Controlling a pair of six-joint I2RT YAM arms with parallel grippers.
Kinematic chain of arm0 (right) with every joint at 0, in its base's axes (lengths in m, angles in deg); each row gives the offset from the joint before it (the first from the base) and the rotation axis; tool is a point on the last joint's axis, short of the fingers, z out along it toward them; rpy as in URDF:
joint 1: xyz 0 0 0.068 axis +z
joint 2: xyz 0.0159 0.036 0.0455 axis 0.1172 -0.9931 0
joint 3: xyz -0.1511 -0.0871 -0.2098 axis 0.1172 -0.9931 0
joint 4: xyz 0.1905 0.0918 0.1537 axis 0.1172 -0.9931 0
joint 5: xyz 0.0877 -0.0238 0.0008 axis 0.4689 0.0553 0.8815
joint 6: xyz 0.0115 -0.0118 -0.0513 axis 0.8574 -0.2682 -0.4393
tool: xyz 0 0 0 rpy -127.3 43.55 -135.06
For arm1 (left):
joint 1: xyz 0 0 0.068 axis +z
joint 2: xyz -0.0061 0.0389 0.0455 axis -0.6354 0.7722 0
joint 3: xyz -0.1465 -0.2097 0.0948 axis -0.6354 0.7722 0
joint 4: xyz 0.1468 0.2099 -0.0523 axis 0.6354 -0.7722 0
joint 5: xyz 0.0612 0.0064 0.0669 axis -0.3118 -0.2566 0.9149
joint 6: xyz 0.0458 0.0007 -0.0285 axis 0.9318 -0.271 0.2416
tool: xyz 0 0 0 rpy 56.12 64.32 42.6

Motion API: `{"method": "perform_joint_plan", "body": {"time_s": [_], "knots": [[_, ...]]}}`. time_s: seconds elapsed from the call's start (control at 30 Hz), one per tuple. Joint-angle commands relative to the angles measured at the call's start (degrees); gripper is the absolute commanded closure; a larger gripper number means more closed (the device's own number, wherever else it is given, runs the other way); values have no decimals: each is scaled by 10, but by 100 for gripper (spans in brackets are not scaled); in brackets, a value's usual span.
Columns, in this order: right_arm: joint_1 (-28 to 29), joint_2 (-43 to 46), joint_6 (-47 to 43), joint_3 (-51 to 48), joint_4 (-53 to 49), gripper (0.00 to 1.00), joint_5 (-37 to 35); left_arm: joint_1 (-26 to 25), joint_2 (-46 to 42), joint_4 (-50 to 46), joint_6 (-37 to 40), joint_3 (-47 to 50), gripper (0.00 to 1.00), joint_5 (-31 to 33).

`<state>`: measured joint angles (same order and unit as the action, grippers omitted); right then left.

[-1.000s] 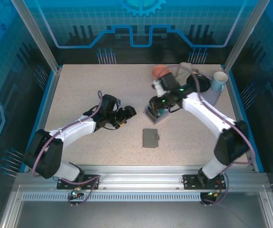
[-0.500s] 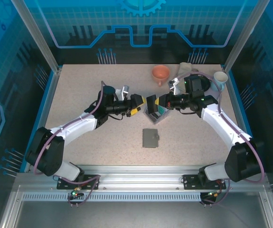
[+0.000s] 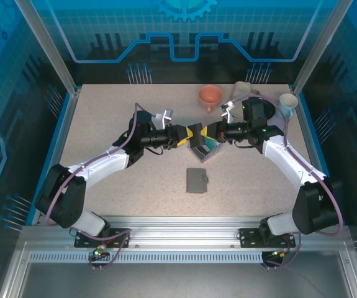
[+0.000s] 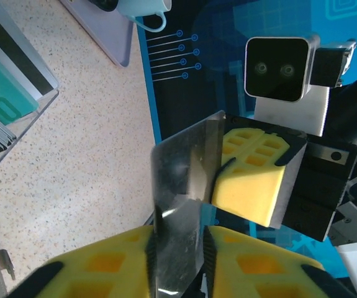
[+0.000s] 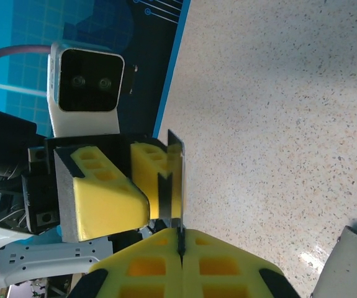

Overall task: Put the credit cards into the card holder
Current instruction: Pick up the credit card from the storage box.

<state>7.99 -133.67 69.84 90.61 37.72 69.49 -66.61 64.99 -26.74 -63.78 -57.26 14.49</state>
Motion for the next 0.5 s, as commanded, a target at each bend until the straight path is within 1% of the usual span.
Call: {"method": "perform_joint_plan", "body": {"time_s": [0.0, 0.07, 0.23, 0.4, 0.47], "knots": [[-6, -14, 8, -6, 14, 95, 24, -1, -26, 9, 10, -16, 83, -5], [-6, -16, 12, -9, 27, 94, 34, -1, -30, 3, 14, -15, 88, -3], [-6, -20, 9, -7, 42, 82, 63, 0, -34, -1, 19, -14, 95, -7], [-10, -30, 1, -1, 40, 82, 86, -1, -33, -6, 24, -19, 97, -18], [-11, -30, 4, -2, 49, 80, 92, -1, -32, -5, 25, -20, 97, -22]]}}
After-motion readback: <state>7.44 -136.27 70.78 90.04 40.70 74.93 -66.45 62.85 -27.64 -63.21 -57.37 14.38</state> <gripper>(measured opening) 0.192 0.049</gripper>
